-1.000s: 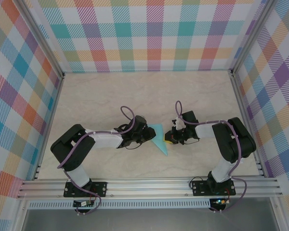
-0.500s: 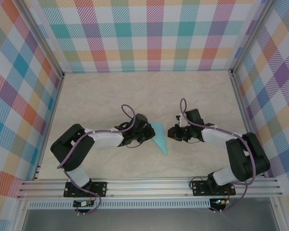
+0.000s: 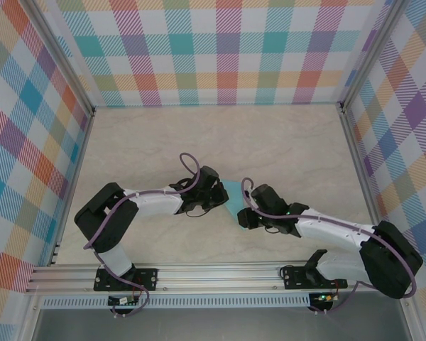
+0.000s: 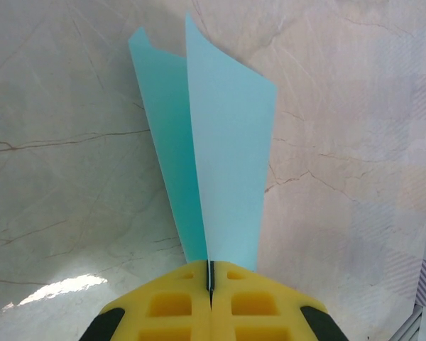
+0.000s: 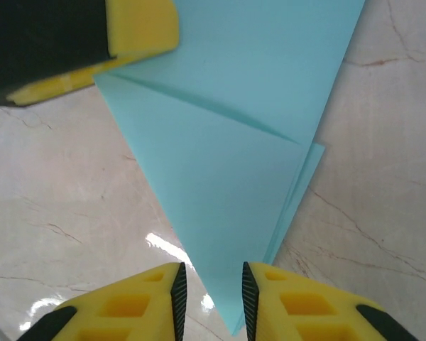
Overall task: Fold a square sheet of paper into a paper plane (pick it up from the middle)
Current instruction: Fold the wing for the fifth time at the center of the table.
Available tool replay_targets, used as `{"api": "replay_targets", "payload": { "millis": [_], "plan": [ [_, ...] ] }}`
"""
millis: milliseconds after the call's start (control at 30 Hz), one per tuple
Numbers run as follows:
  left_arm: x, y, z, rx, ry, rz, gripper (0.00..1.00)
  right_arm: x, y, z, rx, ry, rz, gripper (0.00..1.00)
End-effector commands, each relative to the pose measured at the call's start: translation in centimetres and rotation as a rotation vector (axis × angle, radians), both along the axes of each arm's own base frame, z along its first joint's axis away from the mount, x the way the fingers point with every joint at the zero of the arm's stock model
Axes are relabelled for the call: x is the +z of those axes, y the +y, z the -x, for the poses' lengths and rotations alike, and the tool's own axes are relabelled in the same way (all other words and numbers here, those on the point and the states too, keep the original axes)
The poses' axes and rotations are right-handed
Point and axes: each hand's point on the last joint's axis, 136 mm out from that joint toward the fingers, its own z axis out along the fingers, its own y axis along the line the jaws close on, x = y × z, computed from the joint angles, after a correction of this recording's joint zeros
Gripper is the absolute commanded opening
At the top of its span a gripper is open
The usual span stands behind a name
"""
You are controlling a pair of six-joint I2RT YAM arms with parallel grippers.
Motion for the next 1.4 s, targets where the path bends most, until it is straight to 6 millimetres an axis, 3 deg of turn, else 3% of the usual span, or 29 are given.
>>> {"api": "replay_targets", "payload": {
  "millis": [0,333,633,1367],
  "plan": [
    [1.0,-0.3,-0.6,-0.014,-0.009,0.01,0.0,0.7,0.1,-0.6,0.018,-0.153,0.043,0.32],
    [0.9,-0.5,-0.8,-0.008,-0.005,0.013,0.0,1.0,2.7,0.6,0.181,-0.3,0.078,0.36],
    [0.9,-0.6,-0.8,-0.014,-0.002,0.019,0.0,0.4,2.9,-0.5,0.164,-0.349,0.165,0.41],
    [0.7,-0.8,-0.6,-0.021,0.008,0.018,0.0,-0.7,2.7,-1.6,0.142,-0.363,0.246,0.28]
  ]
}}
